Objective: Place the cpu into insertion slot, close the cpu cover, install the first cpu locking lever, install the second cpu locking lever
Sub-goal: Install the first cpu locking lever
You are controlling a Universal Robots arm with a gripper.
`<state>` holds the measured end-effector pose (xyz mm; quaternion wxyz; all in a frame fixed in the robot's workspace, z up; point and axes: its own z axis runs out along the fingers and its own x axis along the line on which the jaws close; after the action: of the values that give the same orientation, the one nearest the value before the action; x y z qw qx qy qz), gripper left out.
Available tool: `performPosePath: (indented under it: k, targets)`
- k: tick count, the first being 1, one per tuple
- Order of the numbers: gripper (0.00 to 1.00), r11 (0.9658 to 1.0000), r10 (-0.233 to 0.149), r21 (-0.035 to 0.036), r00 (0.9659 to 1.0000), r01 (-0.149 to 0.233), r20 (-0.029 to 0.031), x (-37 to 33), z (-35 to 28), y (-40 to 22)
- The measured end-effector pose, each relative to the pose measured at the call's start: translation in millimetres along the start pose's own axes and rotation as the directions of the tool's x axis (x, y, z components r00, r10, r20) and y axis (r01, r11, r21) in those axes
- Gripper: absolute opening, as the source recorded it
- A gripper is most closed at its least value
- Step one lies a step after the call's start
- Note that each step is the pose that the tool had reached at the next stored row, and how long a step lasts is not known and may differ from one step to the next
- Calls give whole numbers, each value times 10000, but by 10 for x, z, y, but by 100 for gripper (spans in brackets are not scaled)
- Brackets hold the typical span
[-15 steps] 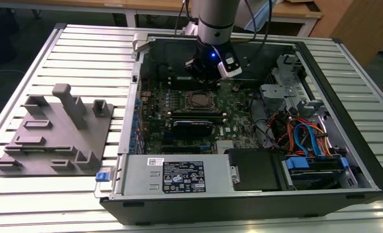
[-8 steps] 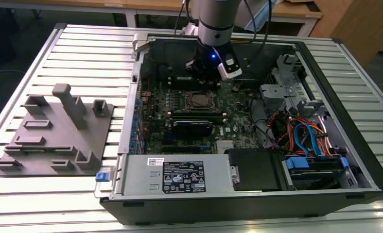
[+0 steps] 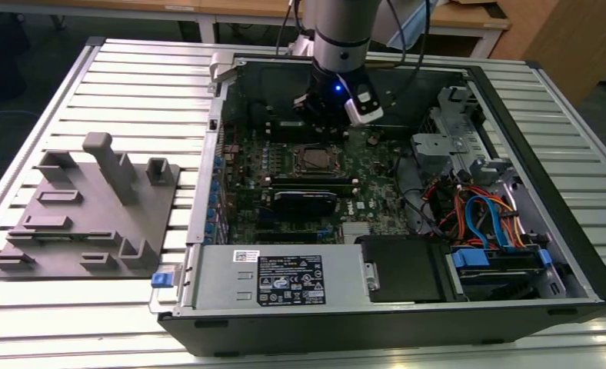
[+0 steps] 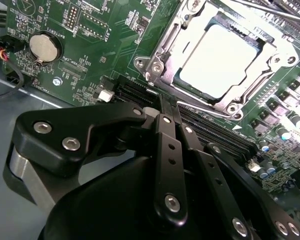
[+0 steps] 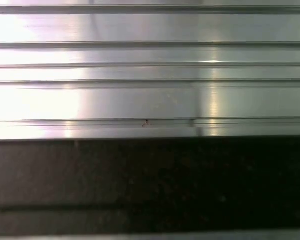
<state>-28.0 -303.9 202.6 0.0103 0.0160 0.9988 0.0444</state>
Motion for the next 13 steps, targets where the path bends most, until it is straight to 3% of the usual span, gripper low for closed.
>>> performPosePath:
  k: [13]
  targets:
    - [10,10000,0,-1,10000,0,-1,0,35,-9]
